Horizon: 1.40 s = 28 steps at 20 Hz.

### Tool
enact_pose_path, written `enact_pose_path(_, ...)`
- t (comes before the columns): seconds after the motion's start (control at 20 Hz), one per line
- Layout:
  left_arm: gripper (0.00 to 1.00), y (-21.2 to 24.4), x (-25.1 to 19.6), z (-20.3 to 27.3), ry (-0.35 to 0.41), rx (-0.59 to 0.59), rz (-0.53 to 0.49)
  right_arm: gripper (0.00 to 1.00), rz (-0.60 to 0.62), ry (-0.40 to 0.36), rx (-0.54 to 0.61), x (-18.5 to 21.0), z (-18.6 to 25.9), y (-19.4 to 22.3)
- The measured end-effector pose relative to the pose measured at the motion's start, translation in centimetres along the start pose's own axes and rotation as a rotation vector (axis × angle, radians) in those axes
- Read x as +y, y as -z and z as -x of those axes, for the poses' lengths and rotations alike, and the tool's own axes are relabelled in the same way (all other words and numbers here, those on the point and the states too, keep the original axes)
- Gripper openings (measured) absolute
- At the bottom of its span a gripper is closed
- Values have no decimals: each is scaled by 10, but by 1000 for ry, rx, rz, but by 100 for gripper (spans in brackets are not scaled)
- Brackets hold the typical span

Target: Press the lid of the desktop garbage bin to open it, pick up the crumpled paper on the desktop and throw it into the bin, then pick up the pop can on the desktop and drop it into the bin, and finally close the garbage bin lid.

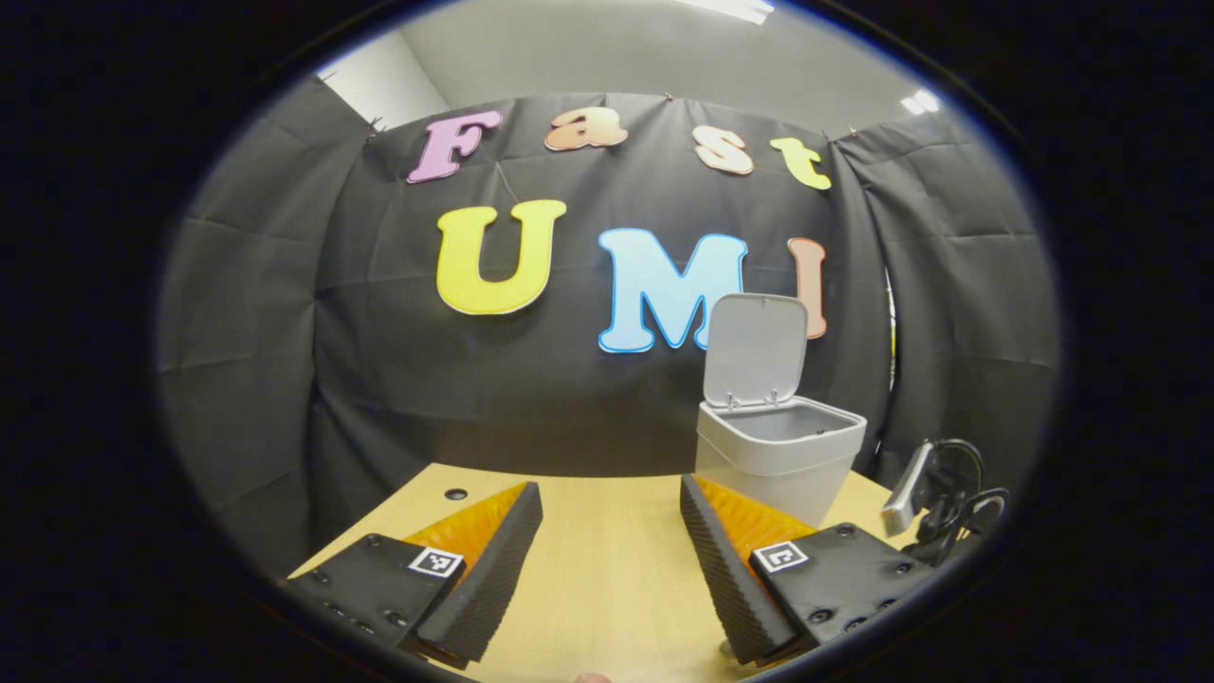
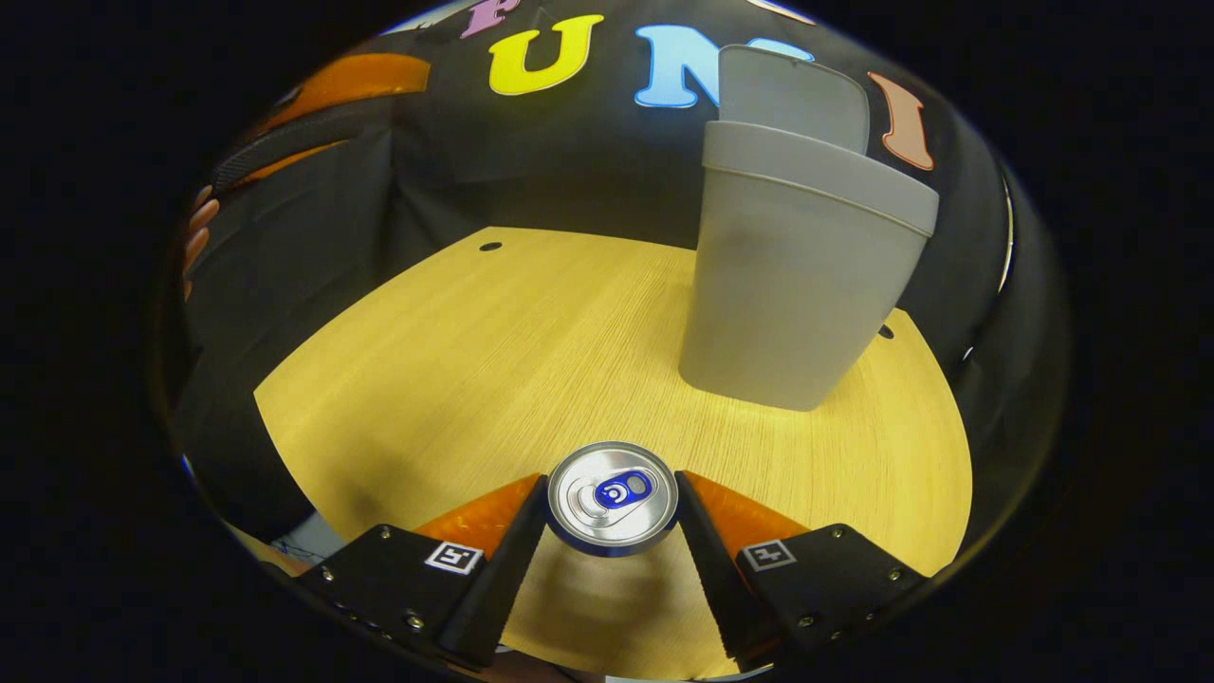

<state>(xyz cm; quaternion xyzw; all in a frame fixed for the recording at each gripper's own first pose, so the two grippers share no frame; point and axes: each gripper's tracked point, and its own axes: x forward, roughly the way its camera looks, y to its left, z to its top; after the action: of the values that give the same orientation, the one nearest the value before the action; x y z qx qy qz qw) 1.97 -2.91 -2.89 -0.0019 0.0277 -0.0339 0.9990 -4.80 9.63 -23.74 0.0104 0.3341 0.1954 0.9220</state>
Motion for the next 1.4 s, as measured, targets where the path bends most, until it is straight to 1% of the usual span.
enact_pose_path(0.1,95,3,-4,-2,3,3,9,84,-4,6,-32,-6,9,-11)
enact_pose_path(0.15,95,3,-6,-2,4,3,11,80,-9,8,-51,-9,14,-18)
enact_pose_path(0.2,95,3,-9,-4,5,3,11,84,-19,6,-71,-12,18,-25)
enact_pose_path(0.25,95,3,-11,-5,7,2,11,84,-29,4,-88,-15,23,-32)
enact_pose_path(0.3,95,4,-13,-6,9,2,10,81,-38,4,-107,-18,28,-39)
enact_pose_path(0.35,95,4,-16,-7,12,1,10,84,-44,10,-129,-22,33,-48)
enact_pose_path(0.65,96,1,-24,-11,22,-3,5,83,-61,43,-292,-42,65,-103)
enact_pose_path(0.95,96,1,-22,-13,23,-4,-3,83,-27,79,-442,-54,86,-153)
enact_pose_path(1.15,96,4,-23,-15,25,1,-1,83,7,124,-524,-64,95,-181)
enact_pose_path(1.4,96,5,-21,-18,24,4,-3,83,39,154,-618,-72,106,-214)
